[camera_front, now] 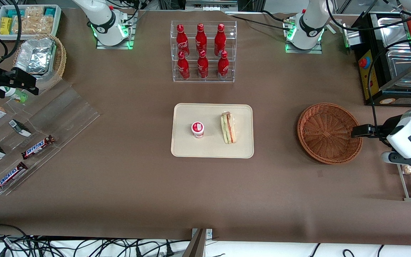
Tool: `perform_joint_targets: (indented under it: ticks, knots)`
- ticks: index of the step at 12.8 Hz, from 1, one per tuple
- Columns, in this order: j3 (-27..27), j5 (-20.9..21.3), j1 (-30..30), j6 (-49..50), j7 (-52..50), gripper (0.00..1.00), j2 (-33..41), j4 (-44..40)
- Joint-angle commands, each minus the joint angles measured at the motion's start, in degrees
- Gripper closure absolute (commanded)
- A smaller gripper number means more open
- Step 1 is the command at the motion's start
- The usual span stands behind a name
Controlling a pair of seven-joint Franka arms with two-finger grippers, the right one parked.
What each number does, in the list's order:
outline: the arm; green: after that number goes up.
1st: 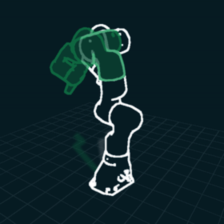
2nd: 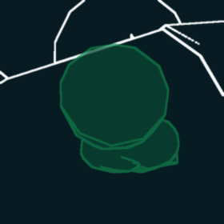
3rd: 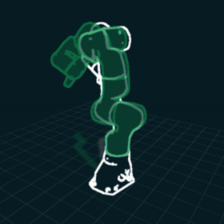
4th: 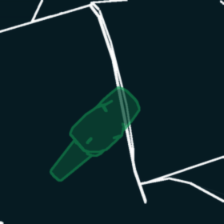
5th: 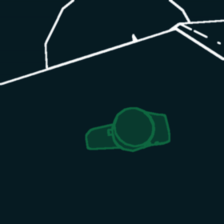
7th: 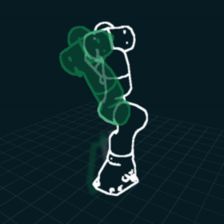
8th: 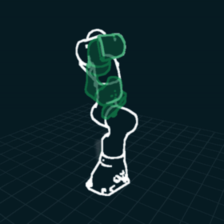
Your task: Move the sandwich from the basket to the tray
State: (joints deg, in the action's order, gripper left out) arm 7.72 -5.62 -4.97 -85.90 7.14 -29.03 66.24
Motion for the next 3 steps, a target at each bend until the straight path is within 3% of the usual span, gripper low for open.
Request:
perform_joint_targets:
  ticks: [1, 3]
  knots:
    - [0.4, -0.9, -1.1, -0.1, 0.7, 0.0, -0.3, 0.1]
    - [0.2, -0.5, -1.4, -0.1, 0.7, 0.0, -0.3, 0.1]
